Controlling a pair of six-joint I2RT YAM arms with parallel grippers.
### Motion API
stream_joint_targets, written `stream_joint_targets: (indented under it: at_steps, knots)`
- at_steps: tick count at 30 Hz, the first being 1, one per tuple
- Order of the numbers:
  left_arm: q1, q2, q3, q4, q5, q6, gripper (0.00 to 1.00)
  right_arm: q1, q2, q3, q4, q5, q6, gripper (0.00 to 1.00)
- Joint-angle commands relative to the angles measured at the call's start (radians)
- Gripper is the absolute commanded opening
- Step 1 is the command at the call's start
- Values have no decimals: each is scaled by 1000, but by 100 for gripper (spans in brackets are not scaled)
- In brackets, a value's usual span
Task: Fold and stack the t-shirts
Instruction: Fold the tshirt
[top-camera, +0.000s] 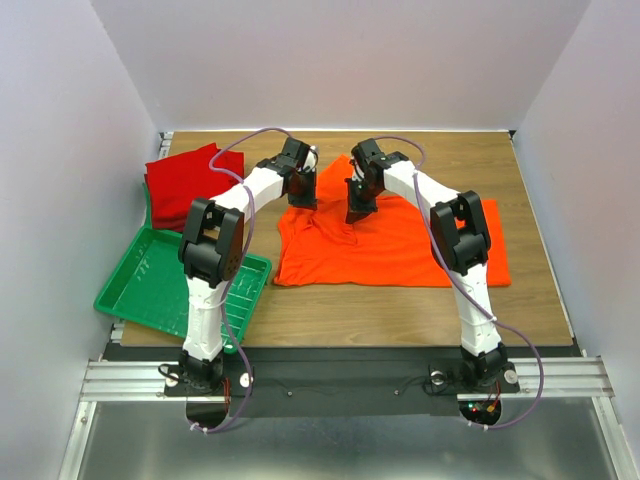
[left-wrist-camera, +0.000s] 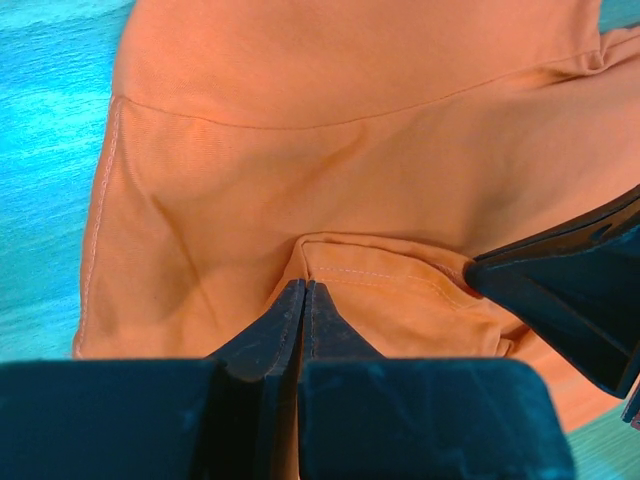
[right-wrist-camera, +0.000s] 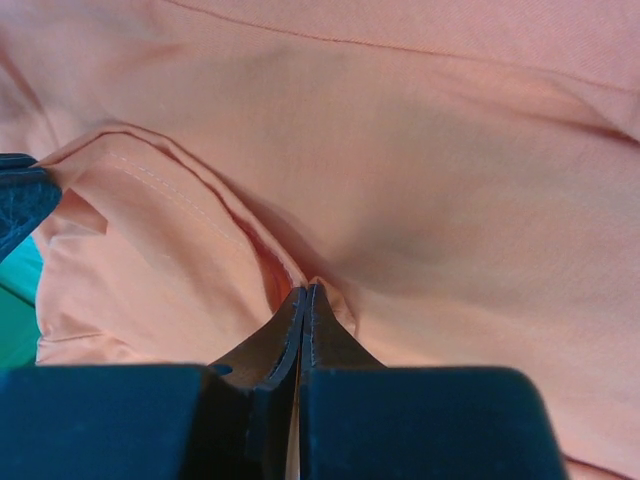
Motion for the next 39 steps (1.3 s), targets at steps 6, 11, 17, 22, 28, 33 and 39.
stream_joint_targets:
  at_steps: [6, 11, 17, 22, 28, 33, 39]
  knots:
    - [-4, -24, 11, 3, -20, 47, 3, 9, -65, 7, -12, 87, 7, 0]
    - [-4, -27, 9, -3, -29, 70, 3, 8, -89, -2, -10, 155, 21, 0]
    - [-3, -30, 23, -15, -52, 90, 3, 9, -101, -2, -11, 182, 25, 0]
    - [-3, -27, 34, -16, -63, 93, 3, 8, -105, -1, -10, 198, 25, 0]
    - [5, -4, 60, -21, -68, 105, 5, 6, -83, 13, -12, 190, 21, 0]
    - [9, 19, 96, -32, -62, 117, 11, 6, -74, 22, -12, 185, 16, 0]
    - [16, 48, 135, -46, -72, 133, 31, 5, -66, 29, -13, 192, 15, 0]
